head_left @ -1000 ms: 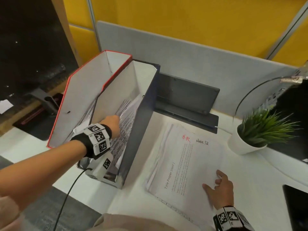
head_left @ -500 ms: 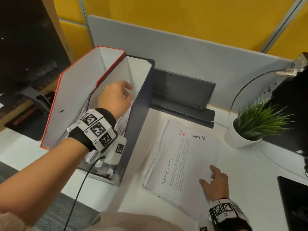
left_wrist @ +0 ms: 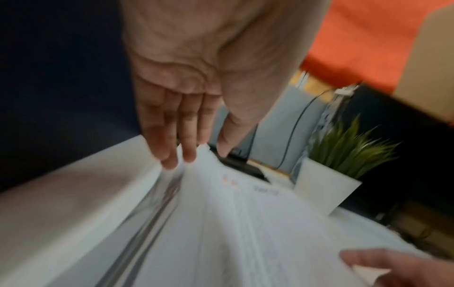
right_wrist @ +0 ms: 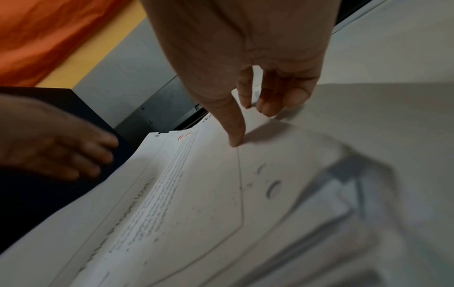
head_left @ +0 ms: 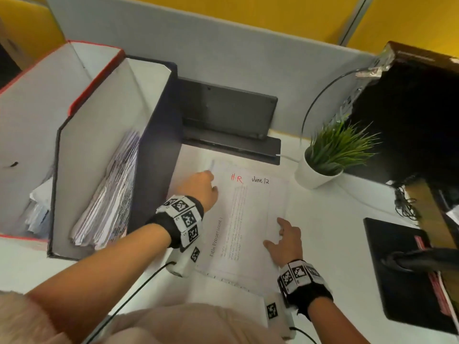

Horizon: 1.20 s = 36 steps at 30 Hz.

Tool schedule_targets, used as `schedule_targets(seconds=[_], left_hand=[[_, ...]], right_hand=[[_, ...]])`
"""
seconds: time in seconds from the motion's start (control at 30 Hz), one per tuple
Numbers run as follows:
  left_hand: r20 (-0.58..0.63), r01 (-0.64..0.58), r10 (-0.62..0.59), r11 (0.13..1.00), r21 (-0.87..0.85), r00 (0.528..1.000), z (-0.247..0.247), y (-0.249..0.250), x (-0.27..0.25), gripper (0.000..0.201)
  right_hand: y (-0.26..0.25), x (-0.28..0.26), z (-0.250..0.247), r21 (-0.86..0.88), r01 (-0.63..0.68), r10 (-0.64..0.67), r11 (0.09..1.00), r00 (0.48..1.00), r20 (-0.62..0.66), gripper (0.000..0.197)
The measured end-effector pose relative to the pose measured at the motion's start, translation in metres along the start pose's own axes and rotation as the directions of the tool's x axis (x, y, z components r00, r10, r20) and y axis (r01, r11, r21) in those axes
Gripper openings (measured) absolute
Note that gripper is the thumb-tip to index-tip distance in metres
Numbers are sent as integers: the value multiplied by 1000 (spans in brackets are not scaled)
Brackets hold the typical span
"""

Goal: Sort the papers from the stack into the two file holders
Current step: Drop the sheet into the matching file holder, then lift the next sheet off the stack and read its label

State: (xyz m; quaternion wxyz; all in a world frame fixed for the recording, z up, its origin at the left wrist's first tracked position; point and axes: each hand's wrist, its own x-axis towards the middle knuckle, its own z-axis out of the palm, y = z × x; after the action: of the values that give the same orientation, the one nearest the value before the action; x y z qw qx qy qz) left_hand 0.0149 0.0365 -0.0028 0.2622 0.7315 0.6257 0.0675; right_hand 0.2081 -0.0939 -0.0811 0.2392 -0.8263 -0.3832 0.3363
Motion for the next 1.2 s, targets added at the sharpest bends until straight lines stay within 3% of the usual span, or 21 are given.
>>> schedule_targets(seconds=[0.1, 0.33, 0.47, 0.57, 0.63, 0.7, 0.77, 0.9, 0.97, 1.03, 1.07, 1.13, 1.2], left_hand=[[158, 138, -143, 989, 46, 977, 24, -22, 11, 32], [-12, 161, -165, 973, -164, 986, 33, -32, 20, 33], [-20, 111, -115, 981, -161, 993, 36, -30, 19, 41], [-26, 31, -33, 997, -74, 999, 33, -27, 10, 40], [-153, -95, 88, 995, -34, 984, 31, -27, 0, 26], [-281, -253, 213, 961, -114, 936, 29, -28, -10, 22], [-316, -323, 228, 901, -289, 921, 29, -27, -17, 22], [-173, -150, 55, 783, -604, 983, 28, -23, -23, 16], [-101, -96, 34, 697, -711, 994, 25, -23, -23, 23], [-39, -46, 24, 596, -802, 999, 20, -20, -21, 28], [-6, -7, 3, 569, -822, 1000, 17, -19, -17, 28], [53, 98, -97, 555, -826, 994, 15, -19, -6, 24], [135, 248, -236, 563, -788, 962, 15, -22, 7, 21]], right_hand=[[0, -1, 0, -9, 3, -3, 1000, 1000, 1, 71], [1, -3, 0, -75, 12, -11, 997, 1000, 10, 74], [-5, -3, 4, -81, 149, -147, 986, 989, 28, 81], [-10, 0, 4, 35, 174, -177, 984, 977, 120, 80], [-10, 3, 3, 74, 141, -150, 987, 980, 130, 78], [-9, 6, 2, 135, 111, -123, 985, 988, 90, 76], [-10, 6, -1, 243, 74, -87, 967, 995, 40, 84], [-12, 9, -4, 451, -24, 51, 892, 998, -47, 97], [-11, 14, -8, 527, -39, 74, 849, 996, -45, 73], [-6, 16, -11, 518, 22, 8, 855, 998, -56, 35], [-3, 15, -10, 502, 56, -19, 863, 997, -78, 25], [3, 13, -7, 531, 63, 1, 845, 993, -120, 29], [6, 13, -4, 679, 24, 67, 734, 992, -107, 40]])
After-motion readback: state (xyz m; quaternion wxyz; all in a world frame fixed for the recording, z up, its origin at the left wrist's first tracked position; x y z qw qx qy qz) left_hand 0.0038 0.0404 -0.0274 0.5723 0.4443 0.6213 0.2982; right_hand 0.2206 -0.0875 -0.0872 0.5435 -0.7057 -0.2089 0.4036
